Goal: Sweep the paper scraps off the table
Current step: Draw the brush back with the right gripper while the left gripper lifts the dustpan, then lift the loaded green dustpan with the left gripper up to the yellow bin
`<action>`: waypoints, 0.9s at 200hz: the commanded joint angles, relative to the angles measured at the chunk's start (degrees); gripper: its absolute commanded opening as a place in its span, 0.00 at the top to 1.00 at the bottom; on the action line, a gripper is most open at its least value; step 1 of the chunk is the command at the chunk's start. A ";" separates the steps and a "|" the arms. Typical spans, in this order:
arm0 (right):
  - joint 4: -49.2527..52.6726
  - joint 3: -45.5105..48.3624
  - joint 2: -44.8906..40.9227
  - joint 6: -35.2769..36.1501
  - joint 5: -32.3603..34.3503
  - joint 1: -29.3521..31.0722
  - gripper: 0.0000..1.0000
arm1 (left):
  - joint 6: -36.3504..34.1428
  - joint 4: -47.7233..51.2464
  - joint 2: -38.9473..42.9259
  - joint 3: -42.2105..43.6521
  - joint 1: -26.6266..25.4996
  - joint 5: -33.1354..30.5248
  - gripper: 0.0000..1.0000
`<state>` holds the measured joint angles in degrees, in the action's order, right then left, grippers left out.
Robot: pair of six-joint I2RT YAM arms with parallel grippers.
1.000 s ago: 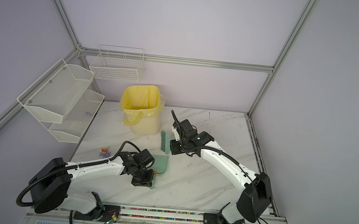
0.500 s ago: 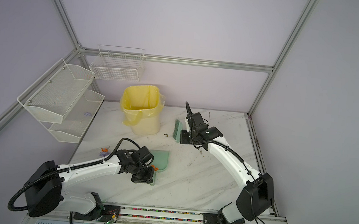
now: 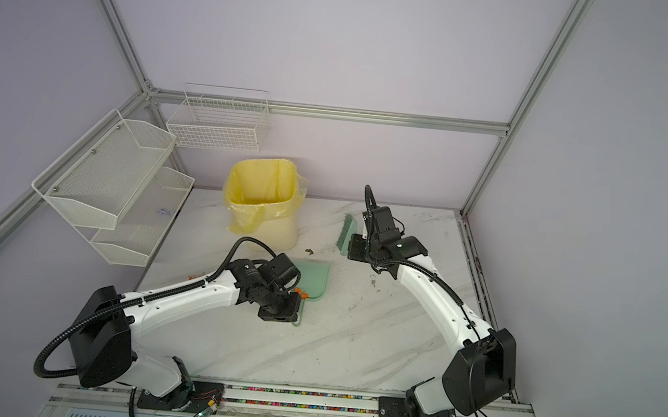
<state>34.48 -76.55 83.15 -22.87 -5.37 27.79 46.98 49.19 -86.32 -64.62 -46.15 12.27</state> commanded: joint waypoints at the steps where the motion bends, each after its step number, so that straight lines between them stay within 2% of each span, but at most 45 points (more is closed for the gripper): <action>1: -2.57 1.01 -2.53 -0.90 0.18 -1.04 1.00 | -2.75 1.87 -0.63 -7.96 0.27 -1.07 1.00; 68: -3.67 2.96 -4.16 -0.18 0.59 -3.68 1.00 | -3.03 4.44 -3.35 -14.14 0.26 -2.39 1.00; 95: -5.13 4.81 -7.62 -0.33 0.97 -4.41 1.00 | -2.75 5.40 -4.18 -16.48 0.29 -2.87 1.00; 180: -8.42 7.97 -9.48 -1.01 1.35 -6.07 1.00 | -1.88 5.83 -4.48 -24.72 0.42 -0.76 1.00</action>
<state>28.80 -68.86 74.67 -22.94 -4.69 22.11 45.41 55.40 -91.74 -82.78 -46.13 10.66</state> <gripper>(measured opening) 0.102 0.048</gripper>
